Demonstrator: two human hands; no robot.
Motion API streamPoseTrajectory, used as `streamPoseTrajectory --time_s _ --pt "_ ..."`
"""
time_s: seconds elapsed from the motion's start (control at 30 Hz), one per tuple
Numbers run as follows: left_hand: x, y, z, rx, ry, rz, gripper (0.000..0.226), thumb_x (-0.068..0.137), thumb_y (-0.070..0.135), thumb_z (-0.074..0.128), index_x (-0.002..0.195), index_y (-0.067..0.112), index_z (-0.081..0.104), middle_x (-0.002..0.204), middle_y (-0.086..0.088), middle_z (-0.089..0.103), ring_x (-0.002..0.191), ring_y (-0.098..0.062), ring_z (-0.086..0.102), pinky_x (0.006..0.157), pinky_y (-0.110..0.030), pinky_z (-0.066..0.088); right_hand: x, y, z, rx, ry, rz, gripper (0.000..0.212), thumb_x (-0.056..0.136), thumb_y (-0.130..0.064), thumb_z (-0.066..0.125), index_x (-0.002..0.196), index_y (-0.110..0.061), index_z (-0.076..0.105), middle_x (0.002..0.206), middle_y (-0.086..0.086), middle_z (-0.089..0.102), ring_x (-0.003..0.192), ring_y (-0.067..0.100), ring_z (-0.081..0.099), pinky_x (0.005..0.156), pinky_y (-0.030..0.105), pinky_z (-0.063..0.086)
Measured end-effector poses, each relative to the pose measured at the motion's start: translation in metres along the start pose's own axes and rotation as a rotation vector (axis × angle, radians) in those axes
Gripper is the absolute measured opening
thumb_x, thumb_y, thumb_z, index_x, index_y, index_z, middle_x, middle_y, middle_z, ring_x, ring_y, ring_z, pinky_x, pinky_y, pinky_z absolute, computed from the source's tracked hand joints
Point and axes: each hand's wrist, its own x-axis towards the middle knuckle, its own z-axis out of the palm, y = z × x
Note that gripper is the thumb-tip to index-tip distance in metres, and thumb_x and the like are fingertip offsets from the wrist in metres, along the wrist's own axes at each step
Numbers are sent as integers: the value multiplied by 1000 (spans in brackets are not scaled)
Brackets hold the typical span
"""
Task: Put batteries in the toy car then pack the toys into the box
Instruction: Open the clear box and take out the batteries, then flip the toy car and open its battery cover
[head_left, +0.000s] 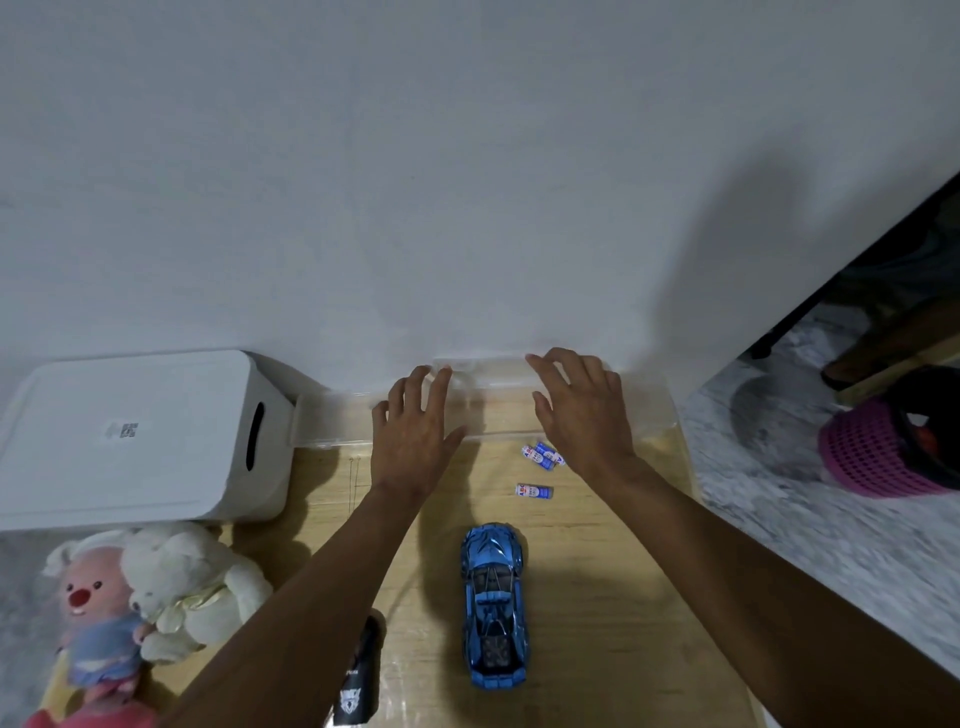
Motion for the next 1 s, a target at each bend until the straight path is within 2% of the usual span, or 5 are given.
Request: streamPoseTrajectory --time_s 0.27,0.43,0.63,0.8,1.0 --pt "-5 8 -19 -130 147 27 34 87 19 70 116 17 54 122 -2 60 112 -28 58 86 -44 50 -7 1 1 151 53 23 20 86 -21 74 104 -29 70 110 -10 69 101 21 60 90 36 37" --pt "-7 6 -14 -48 134 132 43 92 22 69 135 26 61 133 2 66 119 -28 59 88 -46 50 -21 3 5 208 10 -1 28 83 -21 79 110 -24 73 97 -8 72 92 21 64 96 37 35" --pt "-14 4 -4 24 91 147 34 90 24 75 123 32 71 126 3 72 115 -30 65 88 -47 49 -29 5 15 269 -85 -4 32 72 -16 88 101 -24 78 97 -5 75 86 23 67 97 34 31" --pt "-17 1 0 26 50 120 28 89 30 76 117 33 74 124 4 73 116 -29 64 92 -48 46 -36 15 21 236 -236 34 30 80 -22 82 108 -30 76 112 -8 72 104 21 65 116 47 17" --pt "-13 7 -1 45 -2 62 29 84 37 79 112 31 75 122 3 73 118 -29 62 98 -49 37 -32 17 17 199 -225 -7 27 78 -20 83 104 -29 77 105 -10 75 99 20 67 118 47 10"
